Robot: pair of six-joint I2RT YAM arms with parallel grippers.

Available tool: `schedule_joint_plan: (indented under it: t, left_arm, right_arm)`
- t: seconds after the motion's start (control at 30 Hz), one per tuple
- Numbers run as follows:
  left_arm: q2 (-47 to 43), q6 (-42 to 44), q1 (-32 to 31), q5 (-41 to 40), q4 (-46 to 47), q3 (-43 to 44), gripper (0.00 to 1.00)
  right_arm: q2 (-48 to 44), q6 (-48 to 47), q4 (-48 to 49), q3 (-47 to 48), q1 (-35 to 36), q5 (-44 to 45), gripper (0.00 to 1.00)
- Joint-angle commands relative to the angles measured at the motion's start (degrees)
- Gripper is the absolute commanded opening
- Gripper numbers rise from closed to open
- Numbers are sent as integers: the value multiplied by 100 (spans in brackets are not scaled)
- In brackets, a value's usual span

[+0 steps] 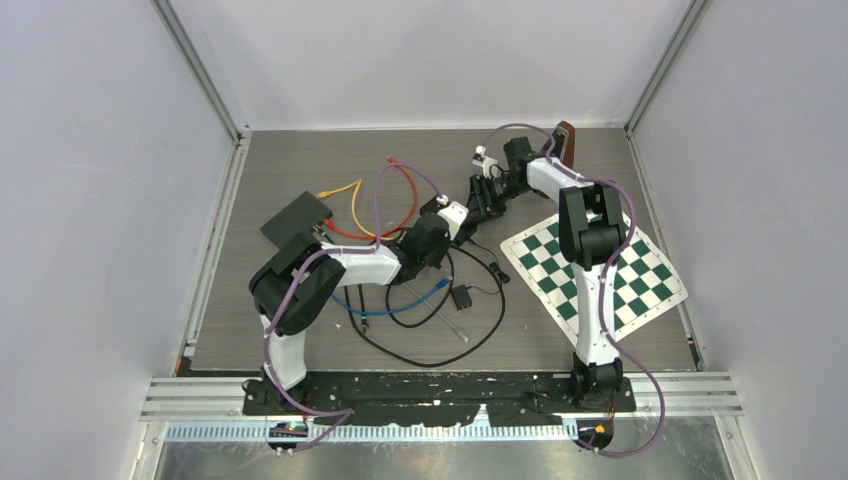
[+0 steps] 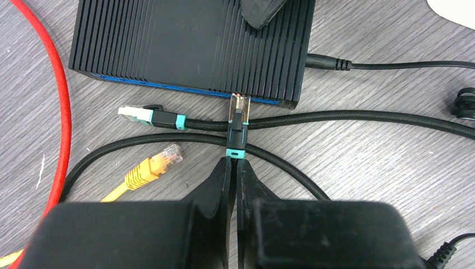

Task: Insert the plug into the switch port
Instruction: Insert the connector into the switch port.

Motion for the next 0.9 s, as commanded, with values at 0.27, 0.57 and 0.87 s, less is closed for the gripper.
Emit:
schedule_joint_plan:
  t: [0.27, 0.57, 0.87]
  left_arm:
    - [-559, 147, -1, 499, 739, -1, 0]
    - [-216, 103, 2, 417, 590, 423, 0]
    - [-362, 71, 127, 737, 445, 672, 0]
  right_arm:
    - [699, -1094, -1250, 626, 367, -969, 49]
    - [774, -1456, -1623, 504, 423, -1270, 50]
    - [898, -1852, -2012, 704, 508, -1251, 51]
